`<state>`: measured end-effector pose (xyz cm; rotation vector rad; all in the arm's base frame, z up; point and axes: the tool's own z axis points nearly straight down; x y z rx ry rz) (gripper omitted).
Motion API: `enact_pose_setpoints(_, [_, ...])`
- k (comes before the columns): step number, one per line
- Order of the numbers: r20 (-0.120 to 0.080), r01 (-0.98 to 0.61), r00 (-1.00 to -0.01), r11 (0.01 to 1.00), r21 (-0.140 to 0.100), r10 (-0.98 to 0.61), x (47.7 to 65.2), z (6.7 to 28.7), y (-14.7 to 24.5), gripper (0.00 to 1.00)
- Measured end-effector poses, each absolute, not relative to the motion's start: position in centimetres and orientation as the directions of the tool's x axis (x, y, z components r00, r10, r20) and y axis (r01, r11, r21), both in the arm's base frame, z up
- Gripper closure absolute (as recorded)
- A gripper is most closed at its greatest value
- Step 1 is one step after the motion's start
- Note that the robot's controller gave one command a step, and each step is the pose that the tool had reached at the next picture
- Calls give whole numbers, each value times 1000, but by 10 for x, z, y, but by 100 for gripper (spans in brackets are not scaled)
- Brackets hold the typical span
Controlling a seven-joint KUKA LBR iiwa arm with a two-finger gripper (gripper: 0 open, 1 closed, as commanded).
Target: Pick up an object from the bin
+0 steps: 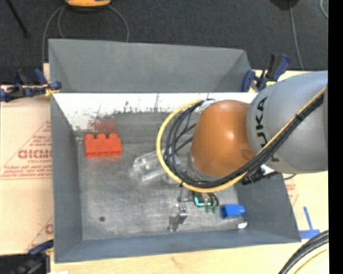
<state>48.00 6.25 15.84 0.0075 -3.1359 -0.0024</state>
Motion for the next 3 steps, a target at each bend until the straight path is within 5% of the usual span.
enact_pose_setpoints(1, [-8,27,-1000,1000,3,27,521,70,69,0])
enact_pose_setpoints(2, [3,90,-996,996,2,90,599,80,45,0])
enact_pose_setpoints(3, [16,30,-999,1000,-2,30,617,100,-15,0])
